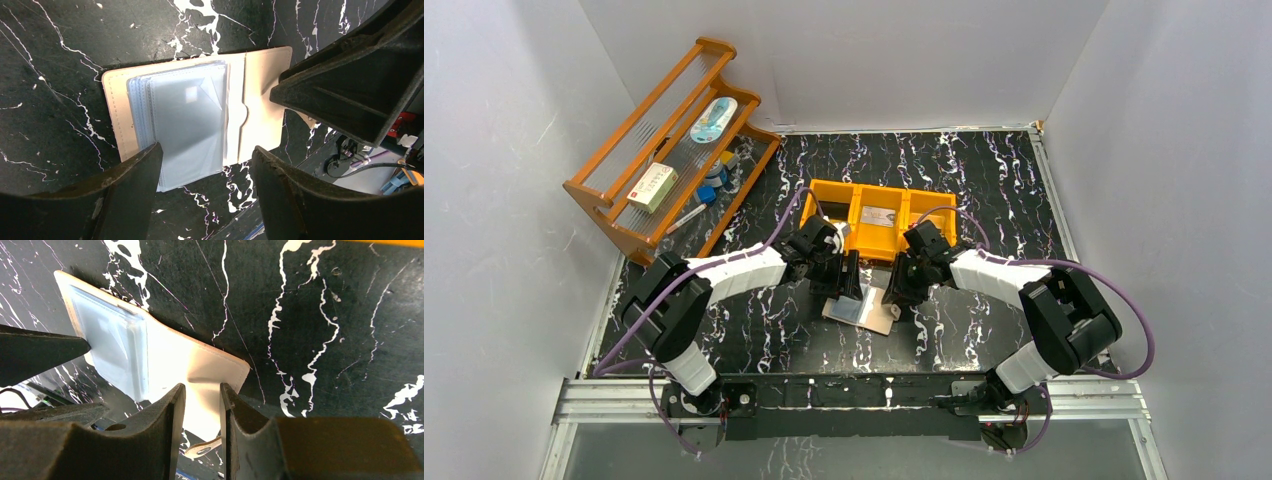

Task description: Take the credit cards out of the card holder

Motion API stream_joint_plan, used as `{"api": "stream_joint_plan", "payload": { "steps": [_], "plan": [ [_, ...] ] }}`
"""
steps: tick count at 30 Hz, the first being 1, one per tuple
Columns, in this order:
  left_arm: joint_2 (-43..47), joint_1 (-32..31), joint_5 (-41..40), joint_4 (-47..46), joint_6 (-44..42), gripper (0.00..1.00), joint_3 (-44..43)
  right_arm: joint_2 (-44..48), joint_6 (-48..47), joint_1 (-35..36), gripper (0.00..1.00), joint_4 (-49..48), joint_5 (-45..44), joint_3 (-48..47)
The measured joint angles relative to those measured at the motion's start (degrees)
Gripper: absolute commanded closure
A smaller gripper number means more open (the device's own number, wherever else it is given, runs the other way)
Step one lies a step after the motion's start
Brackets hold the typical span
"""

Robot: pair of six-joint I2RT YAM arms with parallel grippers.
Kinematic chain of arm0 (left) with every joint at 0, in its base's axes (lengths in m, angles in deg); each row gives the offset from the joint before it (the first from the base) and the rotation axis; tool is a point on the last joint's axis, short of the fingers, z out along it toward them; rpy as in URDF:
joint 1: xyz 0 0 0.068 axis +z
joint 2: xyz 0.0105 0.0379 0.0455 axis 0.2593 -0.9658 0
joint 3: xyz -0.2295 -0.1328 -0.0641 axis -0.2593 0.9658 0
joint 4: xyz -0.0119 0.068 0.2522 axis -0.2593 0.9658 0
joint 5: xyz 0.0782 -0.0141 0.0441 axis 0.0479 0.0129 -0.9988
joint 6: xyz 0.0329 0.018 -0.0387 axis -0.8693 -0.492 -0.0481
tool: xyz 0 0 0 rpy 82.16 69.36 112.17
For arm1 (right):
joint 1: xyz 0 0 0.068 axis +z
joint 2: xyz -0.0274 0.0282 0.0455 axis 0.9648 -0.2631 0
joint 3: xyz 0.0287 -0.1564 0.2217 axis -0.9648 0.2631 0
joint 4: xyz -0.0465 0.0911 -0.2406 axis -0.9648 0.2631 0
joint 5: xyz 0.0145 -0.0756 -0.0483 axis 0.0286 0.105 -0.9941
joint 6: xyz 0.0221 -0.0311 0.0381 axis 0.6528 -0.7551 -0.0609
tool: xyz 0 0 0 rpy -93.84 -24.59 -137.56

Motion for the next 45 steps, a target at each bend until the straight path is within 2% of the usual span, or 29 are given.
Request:
{"api": "stream_joint_plan", "payload": {
  "steps": [6,19,23,28,38,45],
  "plan": [
    [-0.09,0.02,0.09,0.00,0.11,0.40,-0.02,-0.15,0.00,0.00,0.60,-0.13,0.24,-0.09],
    [-0.35,0.00,8.61,-6.05,1.49,0.37,0.44,-0.17,0.02,0.00,0.60,-0.17,0.42,-0.09],
    [0.52,-0.04,5.07,-5.18,2.21,0.32,0.52,-0.17,0.02,-0.02,0.60,-0.17,0.42,-0.09],
    [2.84,-0.04,-1.86,-0.33,1.14,0.33,0.11,-0.20,0.02,-0.02,0.60,-0.20,0.44,-0.09],
    [-0.42,0.07,-0.17,0.20,0.61,0.36,0.07,-0.24,0.04,-0.04,0.60,-0.20,0.50,-0.09],
    [0.09,0.02,-1.14,0.46,0.59,0.31,0.07,-0.28,0.04,-0.07,0.60,-0.26,0.61,-0.09]
  ]
}}
